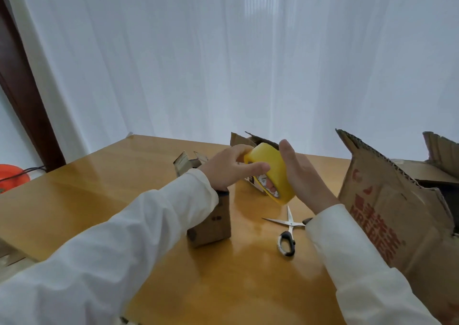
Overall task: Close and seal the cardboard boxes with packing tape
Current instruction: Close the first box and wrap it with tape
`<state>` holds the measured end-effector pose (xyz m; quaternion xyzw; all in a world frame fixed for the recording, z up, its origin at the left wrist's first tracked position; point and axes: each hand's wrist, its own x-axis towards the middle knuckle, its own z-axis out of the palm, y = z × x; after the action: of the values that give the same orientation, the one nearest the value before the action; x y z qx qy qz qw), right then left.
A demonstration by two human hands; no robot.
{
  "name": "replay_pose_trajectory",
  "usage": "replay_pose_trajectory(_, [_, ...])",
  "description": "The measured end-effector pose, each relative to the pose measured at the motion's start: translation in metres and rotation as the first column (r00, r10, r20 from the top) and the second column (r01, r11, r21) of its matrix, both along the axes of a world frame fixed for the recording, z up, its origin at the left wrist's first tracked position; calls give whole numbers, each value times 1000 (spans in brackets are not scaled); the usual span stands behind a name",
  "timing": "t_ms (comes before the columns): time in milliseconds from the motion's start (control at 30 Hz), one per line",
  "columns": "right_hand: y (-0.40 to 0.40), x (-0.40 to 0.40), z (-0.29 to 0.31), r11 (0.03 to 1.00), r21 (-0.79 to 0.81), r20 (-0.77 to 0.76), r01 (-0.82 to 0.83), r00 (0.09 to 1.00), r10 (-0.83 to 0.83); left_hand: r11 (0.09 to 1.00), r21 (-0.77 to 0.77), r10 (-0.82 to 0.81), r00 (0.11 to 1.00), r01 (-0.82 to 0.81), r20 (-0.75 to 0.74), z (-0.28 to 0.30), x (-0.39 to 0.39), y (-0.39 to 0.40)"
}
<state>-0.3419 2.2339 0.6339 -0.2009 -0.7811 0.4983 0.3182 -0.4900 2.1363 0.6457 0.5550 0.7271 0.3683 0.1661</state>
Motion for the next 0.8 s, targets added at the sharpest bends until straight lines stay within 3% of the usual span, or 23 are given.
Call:
replay_pose_trajectory(200, [10,-13,-20,988,145,126,-61,991,42,975,-191,-124,990,109,-65,8,-22,18])
replay_pose_trajectory(333, [9,-14,-22,994,89,87,-63,995,55,988,-150,-21,999,26,34,-9,-23,26])
replay_pose_trajectory(500, [18,-8,-20,992,108,2,64,998,-65,988,-152,-17,1000,18,6,-18,-18,39])
replay_pose_trajectory(800, [21,-6,-24,968,238,6,80,996,-84,999,34,15,994,-18,109,-25,-29,35])
